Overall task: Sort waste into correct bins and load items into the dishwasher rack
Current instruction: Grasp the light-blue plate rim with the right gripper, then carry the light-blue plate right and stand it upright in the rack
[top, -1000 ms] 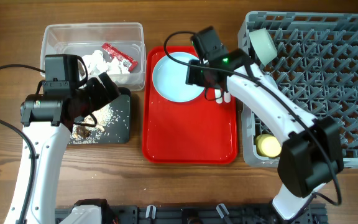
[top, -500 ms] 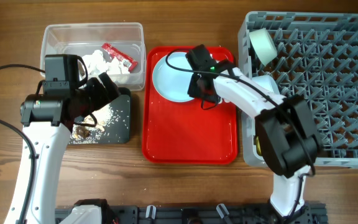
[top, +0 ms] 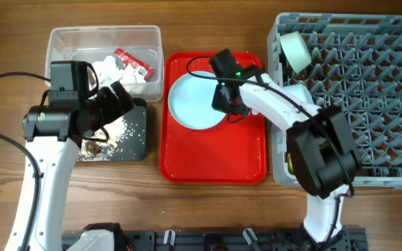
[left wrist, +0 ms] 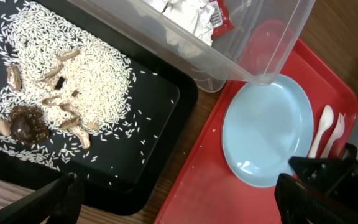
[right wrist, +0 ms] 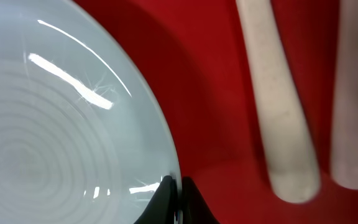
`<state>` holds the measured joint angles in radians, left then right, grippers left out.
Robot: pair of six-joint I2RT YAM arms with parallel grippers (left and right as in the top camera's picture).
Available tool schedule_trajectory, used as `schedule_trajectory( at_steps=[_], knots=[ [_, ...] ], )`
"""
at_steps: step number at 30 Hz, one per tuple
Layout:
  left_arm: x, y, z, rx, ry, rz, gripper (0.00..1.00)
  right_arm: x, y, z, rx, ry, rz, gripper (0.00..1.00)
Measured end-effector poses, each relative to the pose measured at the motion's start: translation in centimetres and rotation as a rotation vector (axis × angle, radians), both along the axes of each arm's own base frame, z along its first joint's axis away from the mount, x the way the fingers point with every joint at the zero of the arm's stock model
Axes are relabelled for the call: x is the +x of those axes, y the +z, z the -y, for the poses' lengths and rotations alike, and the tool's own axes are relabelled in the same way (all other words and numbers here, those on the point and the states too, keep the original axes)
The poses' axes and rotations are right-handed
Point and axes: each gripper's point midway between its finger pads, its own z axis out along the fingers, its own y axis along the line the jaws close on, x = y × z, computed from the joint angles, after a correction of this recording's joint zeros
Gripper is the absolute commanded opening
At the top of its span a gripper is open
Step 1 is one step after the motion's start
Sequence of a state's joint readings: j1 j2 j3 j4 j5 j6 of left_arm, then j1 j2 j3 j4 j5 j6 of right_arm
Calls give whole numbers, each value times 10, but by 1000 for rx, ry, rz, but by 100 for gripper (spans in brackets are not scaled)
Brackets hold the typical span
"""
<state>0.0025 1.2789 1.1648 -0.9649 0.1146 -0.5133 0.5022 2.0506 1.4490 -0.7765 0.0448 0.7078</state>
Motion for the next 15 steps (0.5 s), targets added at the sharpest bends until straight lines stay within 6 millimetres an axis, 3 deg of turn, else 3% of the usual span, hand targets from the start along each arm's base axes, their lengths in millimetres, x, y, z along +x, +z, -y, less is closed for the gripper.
schedule_trajectory(
  at_steps=[3,4,5,7,9,11,12,15],
  knots=[
    [0,0,0,0,0,0,100,2,32,7,-12,69,26,4],
    [0,0,0,0,0,0,100,8,54,11,-14,87,69,4],
    [0,0,0,0,0,0,100,16,80,16,-16,100,130,4],
    [0,0,0,0,0,0,100,36,157,35,-19,116,334,4],
    [0,0,0,0,0,1,100,43,241,70,-72,95,562,4],
    [0,0,0,0,0,0,100,36,292,105,-161,65,691,4],
    [0,0,0,0,0,0,100,25,327,136,-251,31,771,4],
    [0,0,0,0,0,0,100,-1,373,195,-466,-30,848,4]
  ],
)
